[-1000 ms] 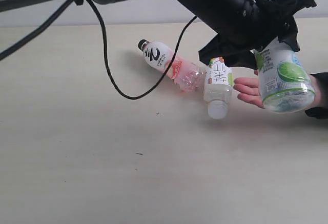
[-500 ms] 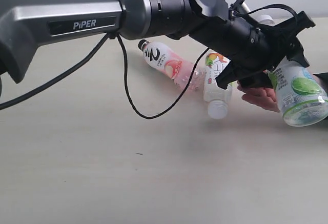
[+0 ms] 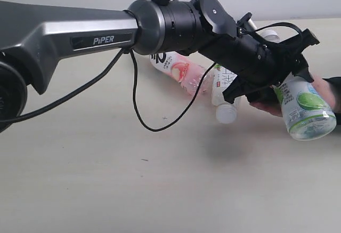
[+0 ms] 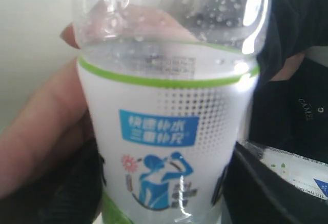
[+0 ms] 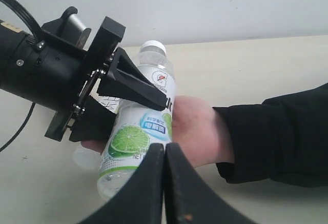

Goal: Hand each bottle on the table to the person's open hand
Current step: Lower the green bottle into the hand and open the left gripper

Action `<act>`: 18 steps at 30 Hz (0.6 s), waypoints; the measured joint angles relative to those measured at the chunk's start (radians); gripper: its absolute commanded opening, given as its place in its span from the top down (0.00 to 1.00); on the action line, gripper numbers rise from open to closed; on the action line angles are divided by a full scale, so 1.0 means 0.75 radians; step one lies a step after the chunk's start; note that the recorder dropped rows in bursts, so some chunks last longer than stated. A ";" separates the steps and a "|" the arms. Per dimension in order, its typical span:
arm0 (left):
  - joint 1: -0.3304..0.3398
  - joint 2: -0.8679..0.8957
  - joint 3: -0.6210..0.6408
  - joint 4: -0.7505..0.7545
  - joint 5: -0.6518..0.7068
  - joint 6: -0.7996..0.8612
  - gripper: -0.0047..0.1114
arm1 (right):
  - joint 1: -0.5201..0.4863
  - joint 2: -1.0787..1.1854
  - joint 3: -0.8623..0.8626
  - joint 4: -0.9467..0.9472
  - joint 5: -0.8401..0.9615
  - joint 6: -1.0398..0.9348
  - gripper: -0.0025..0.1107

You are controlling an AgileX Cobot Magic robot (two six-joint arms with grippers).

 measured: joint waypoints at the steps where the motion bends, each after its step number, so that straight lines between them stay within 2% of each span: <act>1: 0.000 0.000 0.000 -0.004 -0.003 0.000 0.82 | 0.000 0.000 0.000 0.000 0.000 0.000 0.98; 6: 0.000 0.000 0.000 -0.016 -0.003 0.000 0.46 | 0.000 0.000 0.000 0.000 0.000 0.000 0.98; 8: 0.000 0.000 0.000 -0.019 -0.003 0.003 0.41 | 0.000 0.000 0.000 0.000 0.000 0.000 0.98; 18: 0.000 -0.032 0.000 -0.026 0.026 0.111 0.40 | 0.000 0.000 0.000 0.000 0.000 0.000 0.98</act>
